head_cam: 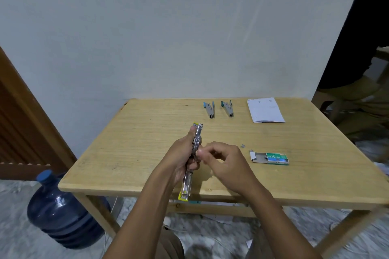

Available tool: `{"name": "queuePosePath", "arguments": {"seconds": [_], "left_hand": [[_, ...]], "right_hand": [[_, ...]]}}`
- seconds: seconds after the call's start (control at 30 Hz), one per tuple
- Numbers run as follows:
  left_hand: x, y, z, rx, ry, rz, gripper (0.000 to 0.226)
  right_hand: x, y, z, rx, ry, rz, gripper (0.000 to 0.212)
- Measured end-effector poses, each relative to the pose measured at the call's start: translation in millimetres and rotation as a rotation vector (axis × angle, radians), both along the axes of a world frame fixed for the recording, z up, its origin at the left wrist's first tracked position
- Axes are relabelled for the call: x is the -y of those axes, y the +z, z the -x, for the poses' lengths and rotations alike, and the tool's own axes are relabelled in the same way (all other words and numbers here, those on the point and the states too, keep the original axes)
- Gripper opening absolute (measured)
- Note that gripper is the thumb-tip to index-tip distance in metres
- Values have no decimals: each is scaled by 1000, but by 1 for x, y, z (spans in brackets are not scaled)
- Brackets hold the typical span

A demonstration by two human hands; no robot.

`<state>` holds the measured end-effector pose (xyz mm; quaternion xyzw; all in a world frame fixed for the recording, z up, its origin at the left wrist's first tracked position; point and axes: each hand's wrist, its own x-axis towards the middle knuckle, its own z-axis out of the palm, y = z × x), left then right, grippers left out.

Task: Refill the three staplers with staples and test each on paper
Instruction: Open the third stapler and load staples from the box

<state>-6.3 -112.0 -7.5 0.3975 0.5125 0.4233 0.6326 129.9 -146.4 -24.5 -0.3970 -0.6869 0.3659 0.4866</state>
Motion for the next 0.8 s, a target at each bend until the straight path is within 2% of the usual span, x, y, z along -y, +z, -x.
{"name": "queuePosePath", "arguments": {"seconds": [0.07, 0.17, 0.27, 0.43, 0.57, 0.63, 0.73, 0.8], "left_hand": [[1, 1, -1, -23, -22, -10, 49], [-2, 6, -4, -180, -56, -69, 50], [-7, 11, -10, -436, -85, -212, 49], [-20, 19, -21, -1022, -128, -520, 44], [-21, 20, -32, -1486, -205, -698, 39], [-24, 22, -35, -1584, -246, -767, 40], [-29, 23, -32, -1577, -226, -786, 39], [-30, 20, -32, -1633, -297, -788, 42]], "right_hand": [[-5, -3, 4, -182, -117, 124, 21], [-15, -9, 10, -640, -265, 465, 26], [-24, -11, 14, -1068, -177, 777, 30], [-33, -5, 26, -1336, -137, 948, 34], [-37, 1, 29, -1493, -242, 996, 35], [-36, 2, 32, -1561, -271, 981, 36], [-36, -1, 37, -1748, -225, 942, 34], [-38, -6, 39, -1784, -236, 959, 33]]}}
